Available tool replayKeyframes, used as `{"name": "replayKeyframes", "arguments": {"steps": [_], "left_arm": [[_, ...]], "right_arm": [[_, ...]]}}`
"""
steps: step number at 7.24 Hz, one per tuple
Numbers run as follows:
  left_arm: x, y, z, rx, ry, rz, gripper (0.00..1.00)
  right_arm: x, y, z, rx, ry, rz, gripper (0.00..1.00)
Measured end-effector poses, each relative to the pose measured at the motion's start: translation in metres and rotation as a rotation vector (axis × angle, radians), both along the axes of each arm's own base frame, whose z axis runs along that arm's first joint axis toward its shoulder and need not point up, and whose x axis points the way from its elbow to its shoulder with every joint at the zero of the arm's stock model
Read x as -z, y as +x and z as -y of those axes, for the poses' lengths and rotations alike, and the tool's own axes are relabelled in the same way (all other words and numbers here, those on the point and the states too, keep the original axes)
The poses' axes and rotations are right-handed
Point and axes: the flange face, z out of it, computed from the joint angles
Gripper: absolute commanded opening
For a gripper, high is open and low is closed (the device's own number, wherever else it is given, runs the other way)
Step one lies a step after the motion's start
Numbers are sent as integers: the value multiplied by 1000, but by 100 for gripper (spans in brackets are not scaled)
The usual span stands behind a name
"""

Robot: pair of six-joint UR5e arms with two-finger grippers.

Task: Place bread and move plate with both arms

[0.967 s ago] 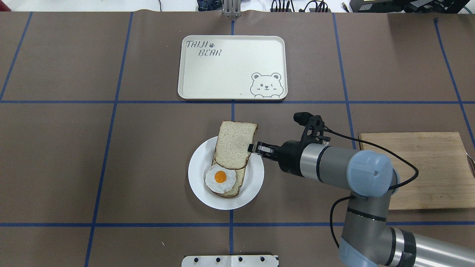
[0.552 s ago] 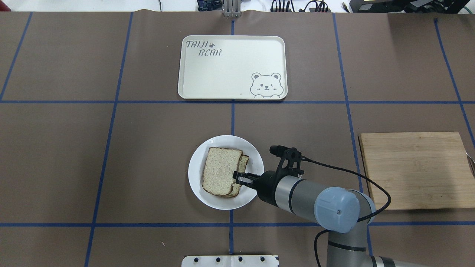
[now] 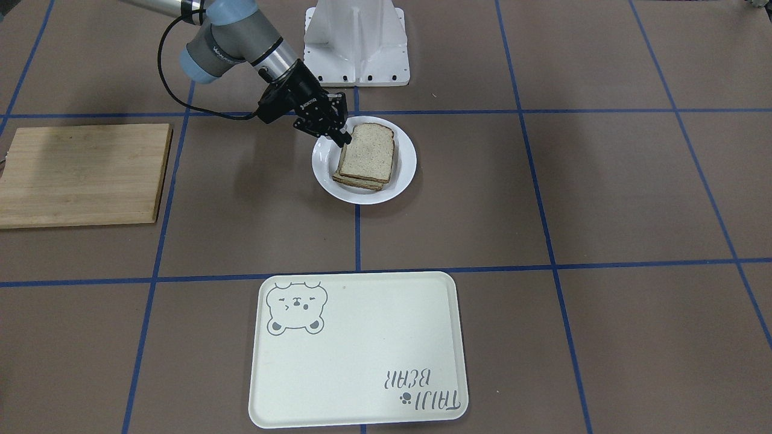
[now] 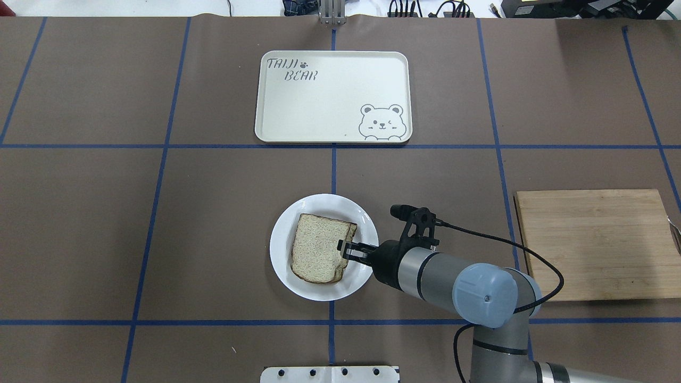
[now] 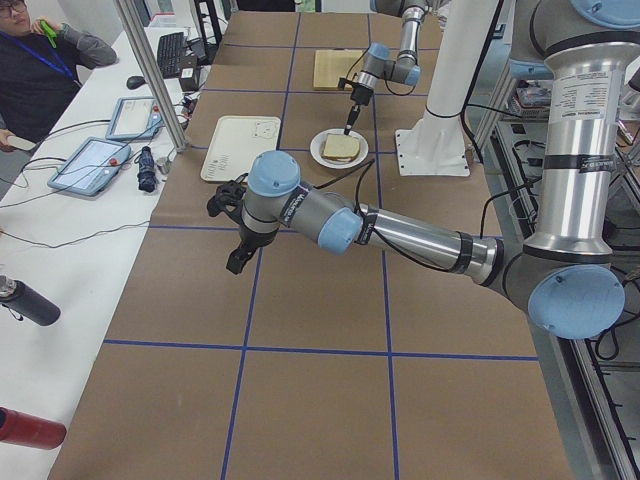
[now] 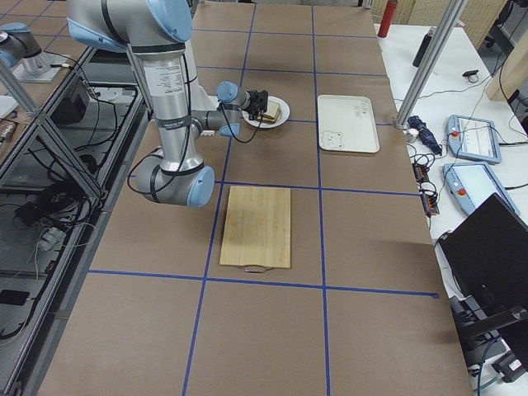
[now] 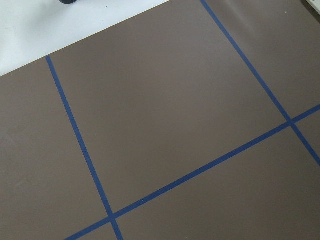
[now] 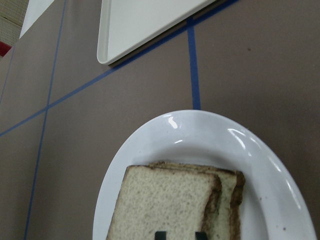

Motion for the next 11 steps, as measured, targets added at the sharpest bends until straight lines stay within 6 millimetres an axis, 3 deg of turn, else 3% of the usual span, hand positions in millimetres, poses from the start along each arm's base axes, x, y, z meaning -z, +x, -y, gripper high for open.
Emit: {"name": "replayKeyframes", "arguments": {"steps": [1, 3, 5, 6, 8, 10, 11], "left_arm": [[-1, 0, 0, 0, -2, 0, 98], [-3, 0, -1, -2, -9, -2, 98], [1, 1, -3, -7, 9, -9, 98], [6, 2, -3, -10, 32, -12, 98], [16, 10, 0, -30, 81, -19, 98], [28, 27, 1, -61, 80, -77, 98], [39, 39, 1, -46, 41, -140, 98]], "right_arm": [[4, 18, 25, 3, -15, -23, 100], [11, 82, 101, 28, -90, -102, 100], [-10, 173, 184, 63, -134, -249, 100], [-32, 221, 216, 89, -139, -343, 100], [-100, 303, 246, 168, -112, -560, 100], [-195, 396, 240, 297, -34, -752, 100], [-247, 452, 223, 376, 11, -797, 100]]}}
